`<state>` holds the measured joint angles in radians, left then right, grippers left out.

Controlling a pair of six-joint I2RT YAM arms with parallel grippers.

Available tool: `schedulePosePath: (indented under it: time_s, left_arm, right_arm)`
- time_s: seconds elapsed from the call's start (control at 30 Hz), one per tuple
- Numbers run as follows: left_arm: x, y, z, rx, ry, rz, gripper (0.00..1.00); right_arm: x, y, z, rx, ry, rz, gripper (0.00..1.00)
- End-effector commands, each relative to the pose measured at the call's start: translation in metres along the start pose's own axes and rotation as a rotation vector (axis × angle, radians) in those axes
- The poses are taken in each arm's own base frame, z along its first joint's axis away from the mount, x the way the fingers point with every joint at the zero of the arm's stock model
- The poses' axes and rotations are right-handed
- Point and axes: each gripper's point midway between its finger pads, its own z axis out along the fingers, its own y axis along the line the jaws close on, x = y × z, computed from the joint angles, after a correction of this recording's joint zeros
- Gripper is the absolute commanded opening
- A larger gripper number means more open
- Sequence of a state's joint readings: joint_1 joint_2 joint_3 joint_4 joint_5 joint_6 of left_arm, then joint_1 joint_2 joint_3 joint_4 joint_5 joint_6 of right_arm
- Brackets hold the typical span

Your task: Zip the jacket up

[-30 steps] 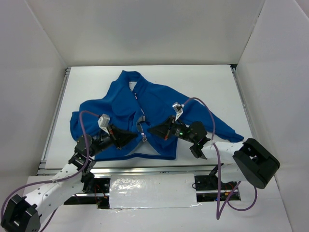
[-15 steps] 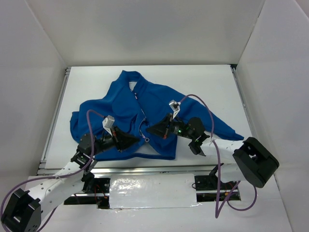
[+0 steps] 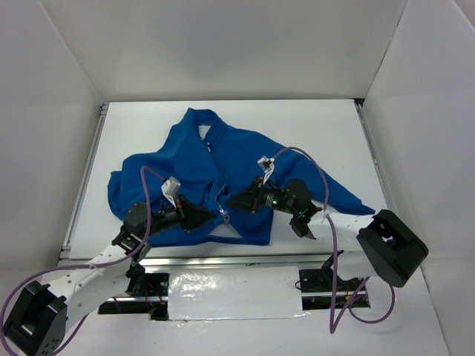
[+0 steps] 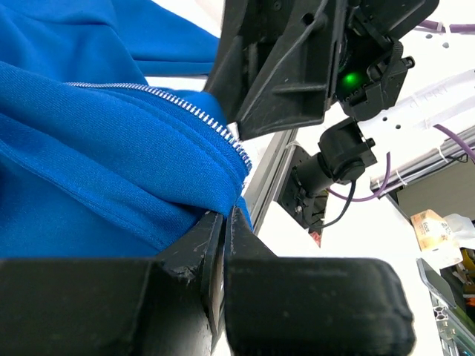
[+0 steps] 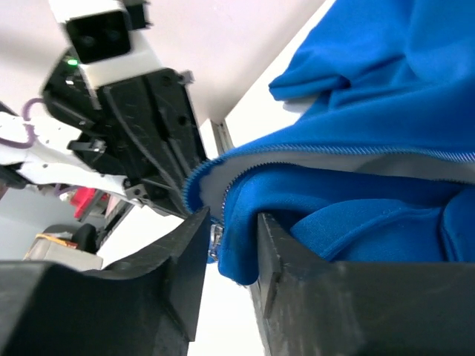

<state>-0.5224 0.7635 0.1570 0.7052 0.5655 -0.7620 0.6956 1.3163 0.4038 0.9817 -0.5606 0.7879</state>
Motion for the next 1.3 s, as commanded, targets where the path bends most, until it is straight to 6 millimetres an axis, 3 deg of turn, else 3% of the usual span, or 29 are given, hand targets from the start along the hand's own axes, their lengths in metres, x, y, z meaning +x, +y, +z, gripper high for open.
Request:
schedulePosePath:
  time_s: [0.0, 0.1, 0.17, 0.23, 0.33, 0.5, 0.6, 0.63, 0.7, 0.73, 0.77, 0.8, 0.93, 1.27]
  left_arm:
    - [-0.013, -0.012, 0.001, 0.056, -0.049, 0.073, 0.00]
    - [-0.012, -0.011, 0.001, 0.053, -0.047, 0.070, 0.00]
    - [-0.012, -0.010, 0.001, 0.050, -0.049, 0.068, 0.00]
    - [-0.009, -0.009, 0.000, 0.049, -0.045, 0.066, 0.00]
    - [-0.004, -0.007, 0.000, 0.050, -0.036, 0.057, 0.00]
    - [0.003, -0.003, -0.001, 0.045, -0.020, 0.042, 0.00]
    - [0.002, -0.002, -0.001, 0.039, -0.027, 0.041, 0.00]
    - [0.002, -0.001, -0.001, 0.035, -0.029, 0.040, 0.00]
    - [0.000, 0.000, -0.001, 0.028, -0.033, 0.045, 0.00]
    - [-0.001, -0.001, 0.000, 0.029, -0.034, 0.046, 0.00]
    - [-0.001, 0.000, 0.000, 0.027, -0.035, 0.048, 0.00]
    - [-0.001, 0.000, 0.000, 0.025, -0.035, 0.048, 0.00]
    - [-0.001, 0.001, 0.002, 0.024, -0.033, 0.044, 0.00]
    - [-0.005, -0.002, 0.004, 0.038, -0.035, 0.044, 0.00]
  right_arm:
    - [-0.013, 0.004, 0.001, 0.025, -0.033, -0.039, 0.40]
    - [-0.021, 0.000, 0.002, 0.081, -0.032, -0.058, 0.48]
    - [-0.023, -0.013, 0.001, 0.162, -0.027, -0.050, 0.52]
    - [-0.035, -0.017, 0.000, 0.225, -0.060, -0.058, 0.64]
    - [-0.054, -0.008, -0.002, 0.247, -0.097, -0.095, 0.68]
    - [-0.064, 0.000, -0.006, 0.267, -0.098, -0.116, 0.74]
    - [-0.052, -0.002, -0.011, 0.289, -0.051, -0.075, 0.74]
    - [-0.040, -0.008, -0.016, 0.294, -0.028, -0.053, 0.74]
    - [-0.029, 0.007, -0.018, 0.205, -0.013, -0.042, 0.73]
    - [-0.013, 0.005, -0.025, 0.182, 0.017, -0.029, 0.72]
    - [0.000, 0.017, -0.027, 0.099, 0.060, -0.027, 0.72]
    - [-0.001, 0.027, -0.028, 0.035, 0.041, -0.054, 0.72]
    - [0.025, 0.025, -0.031, 0.024, 0.087, -0.047, 0.71]
    - [0.044, 0.009, -0.026, 0.066, 0.027, -0.019, 0.71]
